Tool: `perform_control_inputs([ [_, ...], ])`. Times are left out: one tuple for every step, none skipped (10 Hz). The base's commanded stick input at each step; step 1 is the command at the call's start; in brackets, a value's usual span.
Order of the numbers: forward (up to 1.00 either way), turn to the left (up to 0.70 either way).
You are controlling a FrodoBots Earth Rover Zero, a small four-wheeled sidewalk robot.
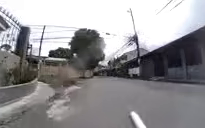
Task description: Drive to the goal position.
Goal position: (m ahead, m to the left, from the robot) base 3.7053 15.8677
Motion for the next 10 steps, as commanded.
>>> perform_control_inputs([
  [0.70, 0.00],
  [0.70, 0.00],
  [0.70, 0.00],
  [0.70, -0.10],
  [0.70, -0.23],
  [0.70, -0.33],
  [0.70, -0.35],
  [0.70, -0.35],
  [0.70, -0.35],
  [0.70, -0.35],
])
